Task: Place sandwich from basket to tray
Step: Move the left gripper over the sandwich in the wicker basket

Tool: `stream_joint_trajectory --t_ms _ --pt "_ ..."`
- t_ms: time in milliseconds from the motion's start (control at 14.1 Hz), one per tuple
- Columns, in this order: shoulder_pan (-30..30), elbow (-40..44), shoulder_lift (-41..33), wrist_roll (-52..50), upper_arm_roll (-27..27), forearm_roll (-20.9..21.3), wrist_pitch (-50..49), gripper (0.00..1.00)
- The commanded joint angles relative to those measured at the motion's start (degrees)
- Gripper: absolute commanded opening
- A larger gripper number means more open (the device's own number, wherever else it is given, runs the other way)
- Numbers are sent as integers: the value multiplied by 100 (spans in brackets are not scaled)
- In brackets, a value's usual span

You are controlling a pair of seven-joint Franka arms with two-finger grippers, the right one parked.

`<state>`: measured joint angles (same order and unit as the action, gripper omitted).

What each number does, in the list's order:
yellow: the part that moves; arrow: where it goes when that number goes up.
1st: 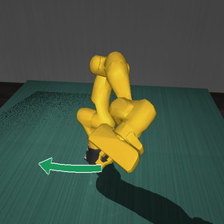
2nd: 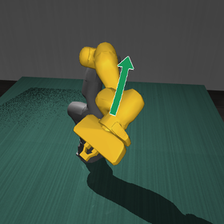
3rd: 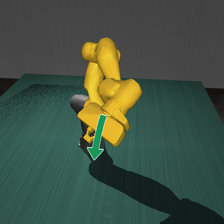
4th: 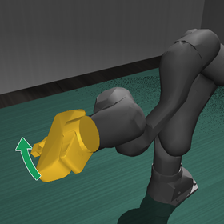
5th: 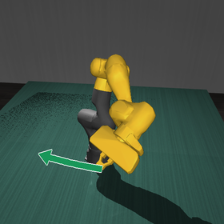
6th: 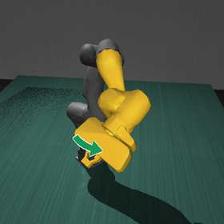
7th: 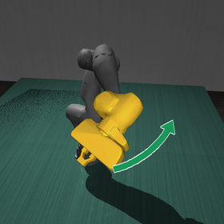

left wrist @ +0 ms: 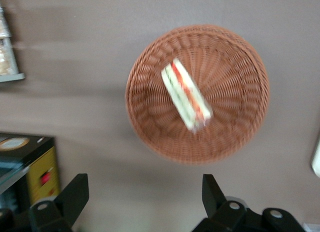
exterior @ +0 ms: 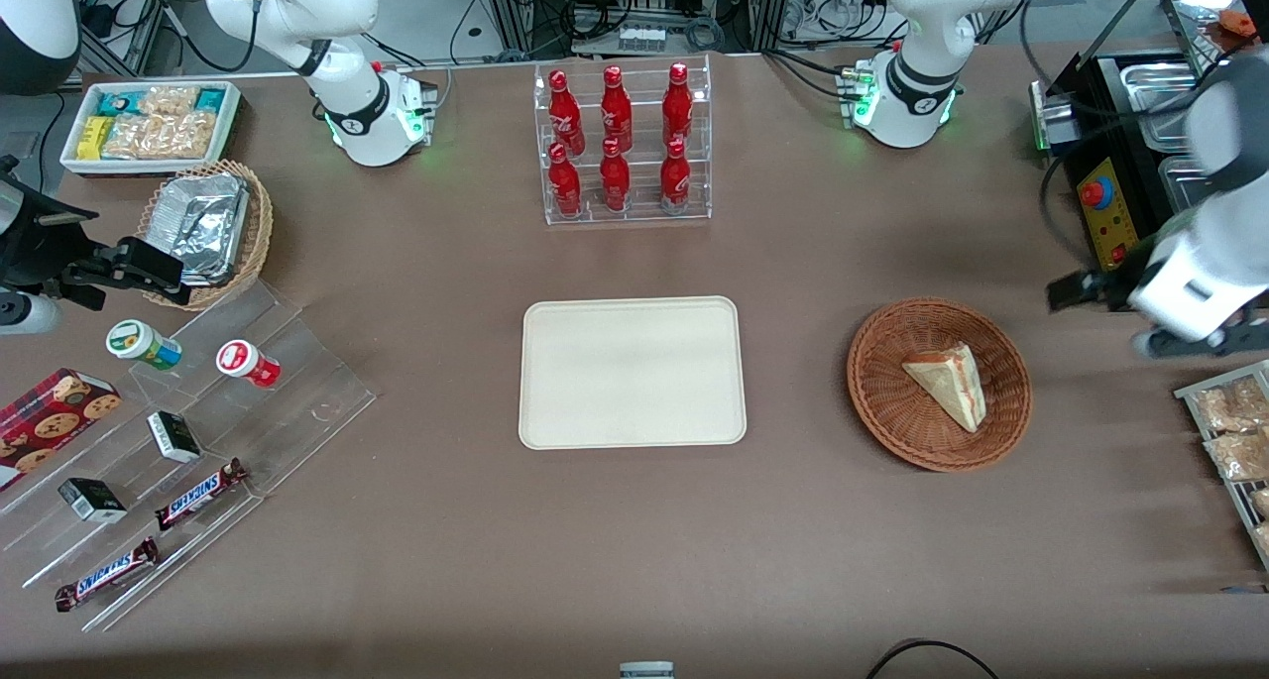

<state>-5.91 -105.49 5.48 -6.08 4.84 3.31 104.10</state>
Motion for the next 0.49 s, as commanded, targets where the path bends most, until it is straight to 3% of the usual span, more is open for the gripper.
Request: stream_joint_trajectory --t_ms 0,212,424 --pt "-69 -1294 -118 -1179 78 64 1658 100" --pt "-51 -2324 110 -2632 87 64 3621 100" --pt "89 -2397 479 -3530 96 64 4038 100"
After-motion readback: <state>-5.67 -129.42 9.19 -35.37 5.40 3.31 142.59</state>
